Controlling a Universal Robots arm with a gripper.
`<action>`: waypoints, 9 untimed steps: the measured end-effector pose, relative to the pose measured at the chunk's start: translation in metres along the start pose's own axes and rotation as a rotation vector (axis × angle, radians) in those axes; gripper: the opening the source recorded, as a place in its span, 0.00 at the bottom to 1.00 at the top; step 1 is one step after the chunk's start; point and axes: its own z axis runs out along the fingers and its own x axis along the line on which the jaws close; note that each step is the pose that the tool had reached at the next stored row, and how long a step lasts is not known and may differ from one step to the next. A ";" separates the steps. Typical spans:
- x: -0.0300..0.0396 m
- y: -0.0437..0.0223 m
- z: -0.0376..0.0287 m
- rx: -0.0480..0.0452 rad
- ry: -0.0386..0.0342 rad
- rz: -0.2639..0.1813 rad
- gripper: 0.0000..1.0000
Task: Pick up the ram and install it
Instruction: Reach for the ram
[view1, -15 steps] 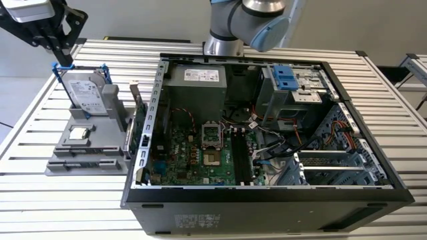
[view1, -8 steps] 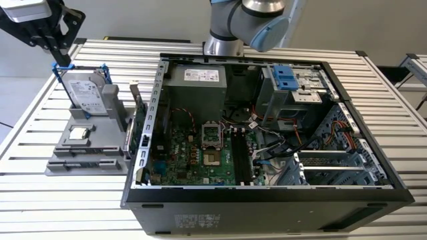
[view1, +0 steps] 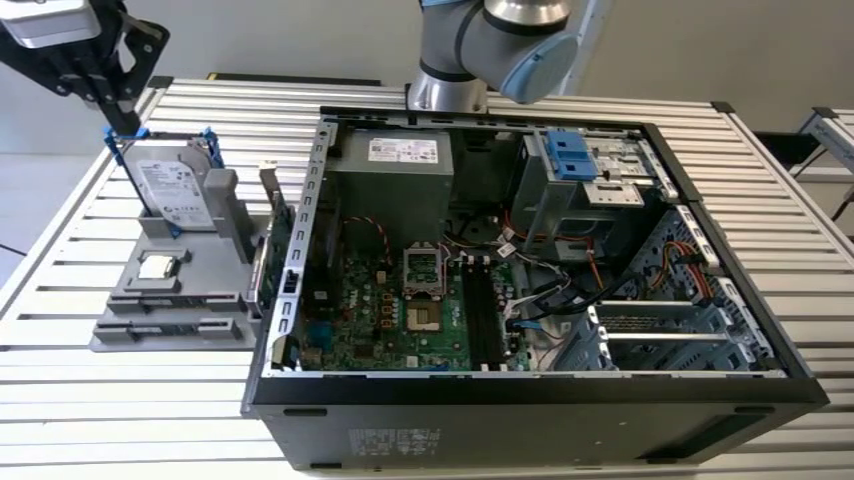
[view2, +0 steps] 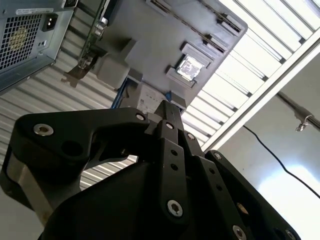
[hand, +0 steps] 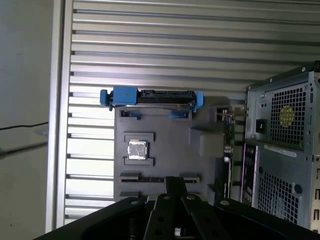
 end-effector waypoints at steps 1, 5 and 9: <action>0.0000 -0.0007 0.0000 0.0000 0.0001 0.000 0.00; 0.0001 -0.0034 -0.0001 0.0000 0.0000 0.000 0.00; 0.0002 -0.0065 -0.0001 -0.0001 0.0003 0.000 0.00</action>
